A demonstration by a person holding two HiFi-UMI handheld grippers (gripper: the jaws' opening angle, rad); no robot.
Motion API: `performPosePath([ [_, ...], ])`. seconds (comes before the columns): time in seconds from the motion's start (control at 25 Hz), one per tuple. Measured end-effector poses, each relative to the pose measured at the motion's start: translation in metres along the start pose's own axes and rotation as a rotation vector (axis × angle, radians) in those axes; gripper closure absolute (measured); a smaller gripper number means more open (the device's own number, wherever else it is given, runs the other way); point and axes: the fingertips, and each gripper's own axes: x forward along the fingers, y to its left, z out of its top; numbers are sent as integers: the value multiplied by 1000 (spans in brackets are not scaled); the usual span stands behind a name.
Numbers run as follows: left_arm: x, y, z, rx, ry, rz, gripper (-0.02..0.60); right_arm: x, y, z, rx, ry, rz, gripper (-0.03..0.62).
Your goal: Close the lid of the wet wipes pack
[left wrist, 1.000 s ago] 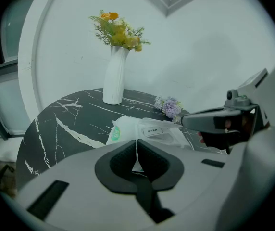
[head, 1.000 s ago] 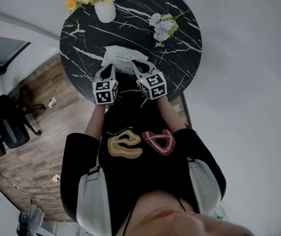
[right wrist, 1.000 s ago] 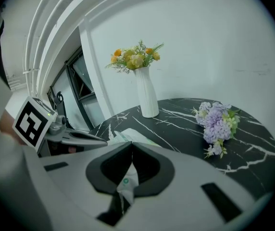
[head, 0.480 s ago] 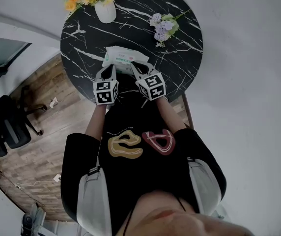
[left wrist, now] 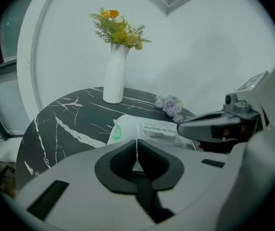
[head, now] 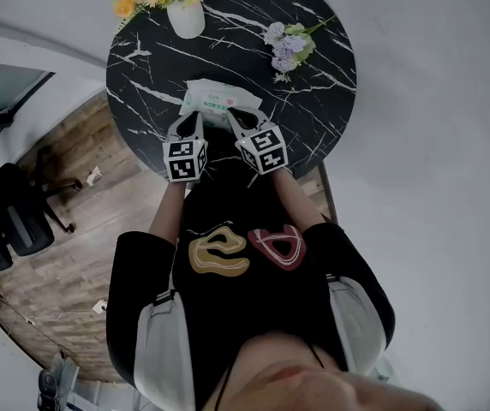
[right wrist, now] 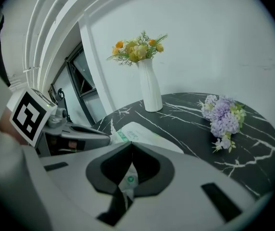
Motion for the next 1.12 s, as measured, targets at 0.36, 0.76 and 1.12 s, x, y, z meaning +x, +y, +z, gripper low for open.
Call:
performPosePath([
  [0.36,3,3,-1,-4,7,0,558,11,6,0,-17,14,16,582],
  [0.76,7,2,-3,-9,13,-8,558,24,11,-7,-66,79,22,582],
  [1.12,8,3,-4,-19,12,-9,558,27,12,-9,-107,110,16,582],
])
